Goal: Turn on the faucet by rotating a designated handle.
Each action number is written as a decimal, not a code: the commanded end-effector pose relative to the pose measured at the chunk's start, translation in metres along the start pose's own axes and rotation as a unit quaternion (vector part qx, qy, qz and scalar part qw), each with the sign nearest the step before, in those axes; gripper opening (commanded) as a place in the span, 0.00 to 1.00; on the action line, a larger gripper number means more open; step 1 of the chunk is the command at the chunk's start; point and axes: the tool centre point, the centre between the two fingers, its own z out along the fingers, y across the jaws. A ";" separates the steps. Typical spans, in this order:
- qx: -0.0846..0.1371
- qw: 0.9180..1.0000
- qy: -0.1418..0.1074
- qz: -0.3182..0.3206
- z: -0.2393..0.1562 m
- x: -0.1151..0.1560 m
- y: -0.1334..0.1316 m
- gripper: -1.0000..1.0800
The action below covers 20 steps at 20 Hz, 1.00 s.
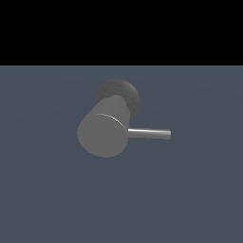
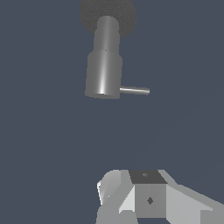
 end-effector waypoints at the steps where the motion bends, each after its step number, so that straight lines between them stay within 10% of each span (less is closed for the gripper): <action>1: 0.000 1.000 0.000 0.000 0.000 0.000 0.000 0.00; 20: -0.017 0.998 -0.015 -0.053 0.004 0.008 -0.003 0.00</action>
